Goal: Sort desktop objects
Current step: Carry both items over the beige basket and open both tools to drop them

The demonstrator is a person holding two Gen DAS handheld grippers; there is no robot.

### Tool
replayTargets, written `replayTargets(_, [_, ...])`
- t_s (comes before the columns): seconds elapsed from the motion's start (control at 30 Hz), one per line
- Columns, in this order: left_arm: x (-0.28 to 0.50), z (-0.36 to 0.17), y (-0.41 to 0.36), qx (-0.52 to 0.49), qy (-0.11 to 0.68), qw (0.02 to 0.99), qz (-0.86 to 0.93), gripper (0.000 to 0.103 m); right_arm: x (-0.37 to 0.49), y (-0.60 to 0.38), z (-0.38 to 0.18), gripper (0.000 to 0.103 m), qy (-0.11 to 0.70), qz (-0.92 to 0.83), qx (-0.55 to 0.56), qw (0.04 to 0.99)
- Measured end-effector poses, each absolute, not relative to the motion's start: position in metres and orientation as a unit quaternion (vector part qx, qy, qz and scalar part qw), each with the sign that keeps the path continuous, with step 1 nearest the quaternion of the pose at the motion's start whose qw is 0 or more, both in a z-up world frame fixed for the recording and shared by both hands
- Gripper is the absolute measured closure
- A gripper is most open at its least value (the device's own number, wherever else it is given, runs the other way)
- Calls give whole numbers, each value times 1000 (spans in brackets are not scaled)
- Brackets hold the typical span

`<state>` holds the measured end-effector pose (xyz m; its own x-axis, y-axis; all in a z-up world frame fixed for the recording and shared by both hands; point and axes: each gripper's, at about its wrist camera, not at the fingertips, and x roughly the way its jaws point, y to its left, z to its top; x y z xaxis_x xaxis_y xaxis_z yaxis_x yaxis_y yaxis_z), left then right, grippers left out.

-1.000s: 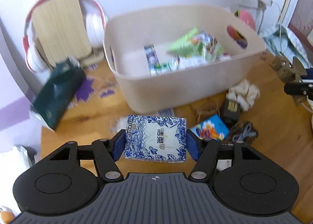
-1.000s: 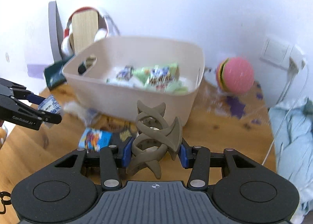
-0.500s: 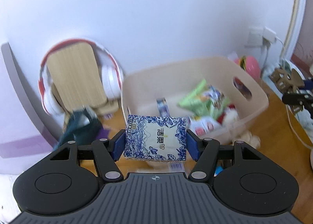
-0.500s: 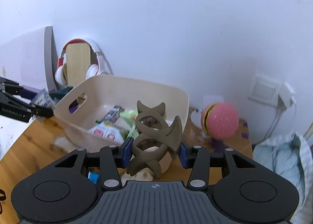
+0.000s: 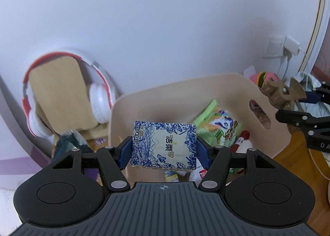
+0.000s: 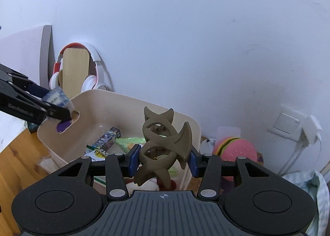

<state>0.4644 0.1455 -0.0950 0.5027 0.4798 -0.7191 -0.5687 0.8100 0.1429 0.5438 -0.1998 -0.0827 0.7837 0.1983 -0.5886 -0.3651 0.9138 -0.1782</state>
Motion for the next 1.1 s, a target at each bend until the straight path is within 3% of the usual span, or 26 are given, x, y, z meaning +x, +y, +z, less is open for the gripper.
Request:
replayTargets(0.73, [492,-156,170,-124,483,808,314,38,581,-176,-140,62,390,151,-164,893])
replayTargets(0.9, [492,-153,168,-126,484,811,304,30,577,-177,-138,38,386,154,-161,895])
replayTargets(1.1, [485,-141,168,-118,468,822,302,25,565,-180,-123,25,357,158,-172,904])
